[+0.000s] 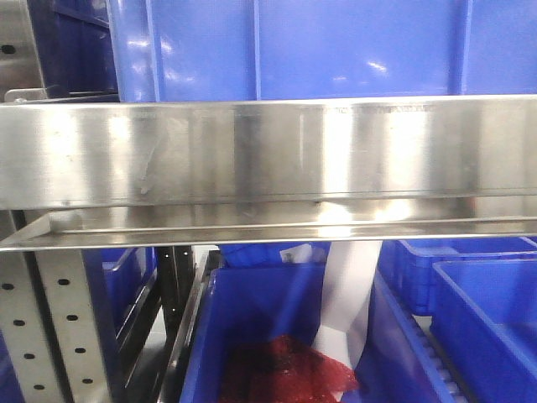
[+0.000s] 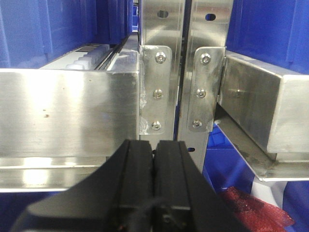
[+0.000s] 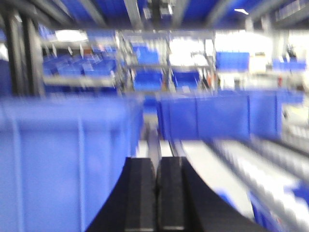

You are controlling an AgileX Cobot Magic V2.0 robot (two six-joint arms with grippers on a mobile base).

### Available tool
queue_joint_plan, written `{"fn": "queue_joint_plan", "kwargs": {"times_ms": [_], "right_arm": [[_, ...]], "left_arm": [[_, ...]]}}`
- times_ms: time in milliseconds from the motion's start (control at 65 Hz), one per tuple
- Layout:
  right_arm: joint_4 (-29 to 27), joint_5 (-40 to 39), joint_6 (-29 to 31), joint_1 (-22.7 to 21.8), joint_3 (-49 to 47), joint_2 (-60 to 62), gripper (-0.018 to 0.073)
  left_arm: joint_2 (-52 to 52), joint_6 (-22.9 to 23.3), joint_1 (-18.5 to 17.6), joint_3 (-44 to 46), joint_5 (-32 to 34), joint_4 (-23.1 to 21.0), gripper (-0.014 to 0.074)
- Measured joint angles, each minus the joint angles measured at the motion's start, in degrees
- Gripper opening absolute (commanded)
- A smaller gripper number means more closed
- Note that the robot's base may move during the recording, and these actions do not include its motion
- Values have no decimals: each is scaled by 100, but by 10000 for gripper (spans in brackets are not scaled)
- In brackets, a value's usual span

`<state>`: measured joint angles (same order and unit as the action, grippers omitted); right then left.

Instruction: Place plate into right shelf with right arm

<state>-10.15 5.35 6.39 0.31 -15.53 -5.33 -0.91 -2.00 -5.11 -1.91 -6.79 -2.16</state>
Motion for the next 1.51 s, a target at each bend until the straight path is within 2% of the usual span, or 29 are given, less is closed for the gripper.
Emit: {"fn": "queue_joint_plan", "kwargs": {"times_ms": [200, 446, 723, 1031, 1262, 1508], "right_arm": [[4, -47, -15, -21, 1033, 564, 55], [255, -427, -84, -31, 1687, 596, 55], [445, -617, -279, -31, 1703, 596, 55], [800, -640, -930, 28, 1703, 596, 55], [824, -640, -955, 292, 1703, 596, 55], [837, -275, -955, 163, 1703, 596, 55]], "left_arm": [[0, 0, 0, 0, 0, 0, -47], [0, 0, 0, 0, 0, 0, -47], [0, 0, 0, 0, 0, 0, -47], [0, 0, 0, 0, 0, 0, -47], [0, 0, 0, 0, 0, 0, -47], [0, 0, 0, 0, 0, 0, -47]]}}
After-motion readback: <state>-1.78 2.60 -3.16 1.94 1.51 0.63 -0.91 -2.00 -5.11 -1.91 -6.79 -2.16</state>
